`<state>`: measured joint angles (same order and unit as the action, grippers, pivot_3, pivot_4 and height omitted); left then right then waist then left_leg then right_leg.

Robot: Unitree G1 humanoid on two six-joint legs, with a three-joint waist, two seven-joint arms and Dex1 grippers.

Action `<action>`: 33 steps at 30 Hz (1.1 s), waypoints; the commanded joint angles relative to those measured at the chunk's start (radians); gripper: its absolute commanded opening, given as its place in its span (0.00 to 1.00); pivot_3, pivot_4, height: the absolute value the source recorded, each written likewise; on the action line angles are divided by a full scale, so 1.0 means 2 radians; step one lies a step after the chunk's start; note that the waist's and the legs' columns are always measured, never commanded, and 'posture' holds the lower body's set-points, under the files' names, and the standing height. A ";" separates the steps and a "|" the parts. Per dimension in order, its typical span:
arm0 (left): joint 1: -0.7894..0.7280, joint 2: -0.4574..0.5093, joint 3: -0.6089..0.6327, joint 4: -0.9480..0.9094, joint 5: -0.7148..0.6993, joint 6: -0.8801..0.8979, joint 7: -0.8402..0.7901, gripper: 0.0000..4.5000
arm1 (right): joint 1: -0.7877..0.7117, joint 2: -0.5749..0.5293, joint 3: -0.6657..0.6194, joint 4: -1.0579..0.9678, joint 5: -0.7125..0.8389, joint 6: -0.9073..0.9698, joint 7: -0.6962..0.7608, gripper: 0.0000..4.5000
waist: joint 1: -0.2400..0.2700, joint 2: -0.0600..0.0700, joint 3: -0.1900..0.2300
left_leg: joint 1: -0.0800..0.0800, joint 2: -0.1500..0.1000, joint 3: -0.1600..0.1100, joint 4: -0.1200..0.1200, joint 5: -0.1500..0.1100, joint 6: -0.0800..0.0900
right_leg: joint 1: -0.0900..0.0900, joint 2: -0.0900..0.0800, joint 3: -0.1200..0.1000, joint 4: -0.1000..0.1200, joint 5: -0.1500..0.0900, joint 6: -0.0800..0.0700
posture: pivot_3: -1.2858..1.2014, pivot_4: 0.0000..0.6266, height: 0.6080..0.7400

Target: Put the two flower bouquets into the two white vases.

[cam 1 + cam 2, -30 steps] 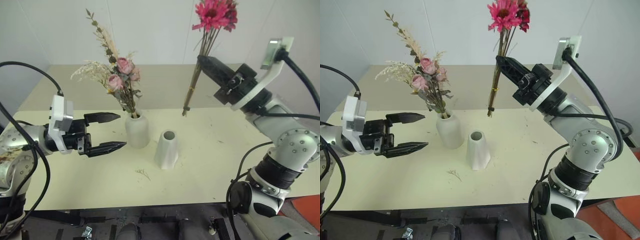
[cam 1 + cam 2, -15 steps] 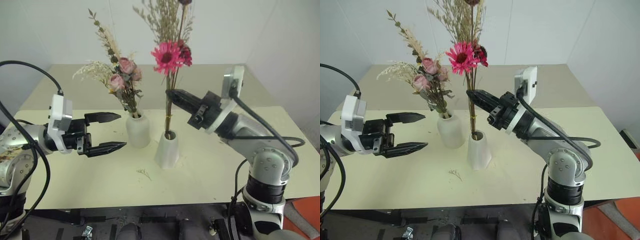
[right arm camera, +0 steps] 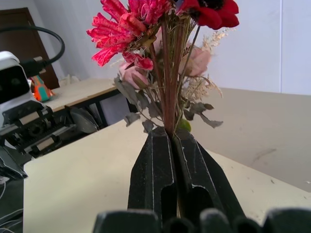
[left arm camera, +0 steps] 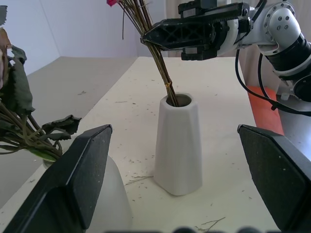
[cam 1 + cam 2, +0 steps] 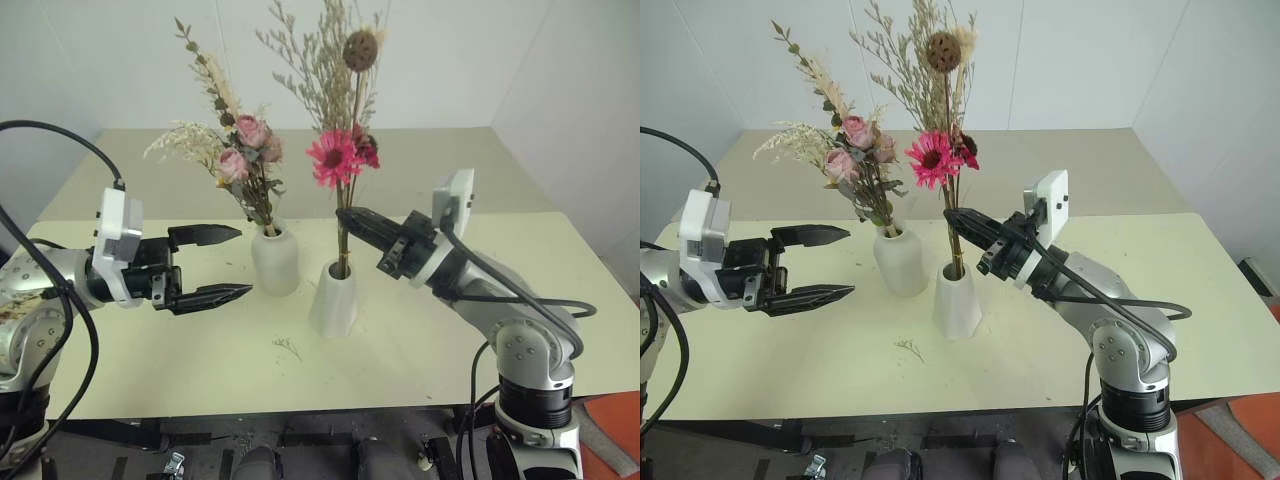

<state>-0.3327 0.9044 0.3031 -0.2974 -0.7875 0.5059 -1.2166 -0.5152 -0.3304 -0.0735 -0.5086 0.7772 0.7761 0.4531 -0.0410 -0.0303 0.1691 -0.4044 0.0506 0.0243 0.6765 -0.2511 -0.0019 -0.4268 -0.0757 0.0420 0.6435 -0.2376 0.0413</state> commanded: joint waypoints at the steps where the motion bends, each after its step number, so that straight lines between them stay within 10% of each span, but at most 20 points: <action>1: 0.001 0.008 0.016 -0.008 -0.011 0.000 -0.004 1.00 | 0.008 -0.008 0.016 -0.017 -0.030 -0.033 0.005 0.01 | 0.000 0.000 0.000 | 0.000 0.000 0.000 0.000 0.000 0.000 | 0.000 0.000 0.000 0.000 0.000 0.000 | 0.52 0.24 1.00; 14: 0.003 0.009 0.018 -0.009 -0.009 -0.002 -0.001 1.00 | 0.055 -0.033 0.003 -0.061 -0.039 -0.049 0.007 1.00 | 0.002 0.000 0.000 | 0.000 0.000 0.000 0.000 0.000 0.000 | 0.000 0.000 0.000 0.000 0.000 0.000 | 0.52 0.24 1.00; 33: 0.036 0.013 0.044 -0.020 -0.009 0.001 0.014 1.00 | 0.190 -0.221 -0.167 -0.058 -0.004 -0.057 0.119 1.00 | 0.013 0.000 0.000 | 0.001 0.000 0.000 0.000 0.000 0.000 | 0.002 0.000 0.000 -0.001 0.000 0.000 | 0.52 0.24 1.00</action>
<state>-0.2620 0.9153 0.3507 -0.3062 -0.7873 0.5066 -1.1956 -0.1376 -0.7530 -0.3586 -0.6156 0.7684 0.6979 0.6740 -0.0156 -0.0308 0.1689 -0.4019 0.0505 0.0245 0.6769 -0.2511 -0.0018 -0.4235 -0.0756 0.0421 0.6423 -0.2378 0.0415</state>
